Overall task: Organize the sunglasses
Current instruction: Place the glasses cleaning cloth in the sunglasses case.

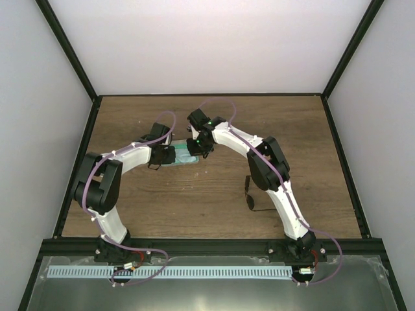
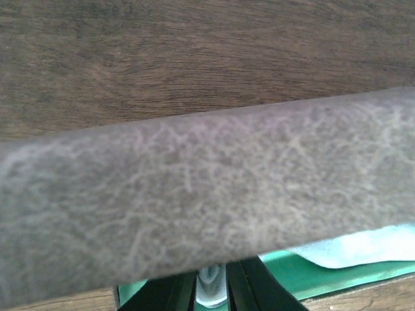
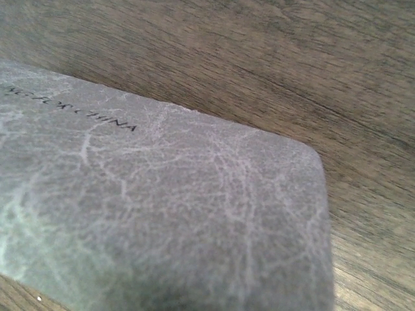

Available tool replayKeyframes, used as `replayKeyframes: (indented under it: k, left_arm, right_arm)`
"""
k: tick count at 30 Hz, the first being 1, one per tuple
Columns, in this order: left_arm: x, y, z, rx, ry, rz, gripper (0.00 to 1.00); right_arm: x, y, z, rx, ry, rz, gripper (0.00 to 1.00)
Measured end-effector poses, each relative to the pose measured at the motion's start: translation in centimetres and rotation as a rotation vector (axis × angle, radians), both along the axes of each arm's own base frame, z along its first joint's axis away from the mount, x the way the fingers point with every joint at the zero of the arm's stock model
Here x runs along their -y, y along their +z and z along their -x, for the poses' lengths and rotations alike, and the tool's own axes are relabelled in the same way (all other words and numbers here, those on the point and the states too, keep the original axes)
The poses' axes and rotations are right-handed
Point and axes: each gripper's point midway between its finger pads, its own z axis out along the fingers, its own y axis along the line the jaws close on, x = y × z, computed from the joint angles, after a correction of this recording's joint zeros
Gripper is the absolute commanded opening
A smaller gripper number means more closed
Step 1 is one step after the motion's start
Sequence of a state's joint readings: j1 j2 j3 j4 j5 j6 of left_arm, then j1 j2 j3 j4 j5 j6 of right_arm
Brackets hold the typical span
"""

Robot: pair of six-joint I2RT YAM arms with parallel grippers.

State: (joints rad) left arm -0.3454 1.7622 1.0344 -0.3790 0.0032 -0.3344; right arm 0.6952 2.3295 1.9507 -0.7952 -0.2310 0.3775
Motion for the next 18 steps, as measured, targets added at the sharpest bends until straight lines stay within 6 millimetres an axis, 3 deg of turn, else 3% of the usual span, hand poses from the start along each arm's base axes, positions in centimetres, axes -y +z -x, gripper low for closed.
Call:
replayKeyframes:
  k: [4,10,18]
  left_arm:
    - [0.02,0.0,-0.02,0.002,-0.004,-0.001,0.23]
    - [0.03,-0.01,-0.03,0.003,-0.009,-0.003,0.37]
    - [-0.09,0.2,-0.07,0.009,-0.012,-0.01,0.41]
  right_arm:
    - [0.02,0.0,0.02,0.0,0.002,0.001,0.15]
    - [0.0,0.01,0.02,0.0,0.003,0.0,0.15]
    - [-0.05,0.17,-0.08,0.004,0.002,-0.002,0.16]
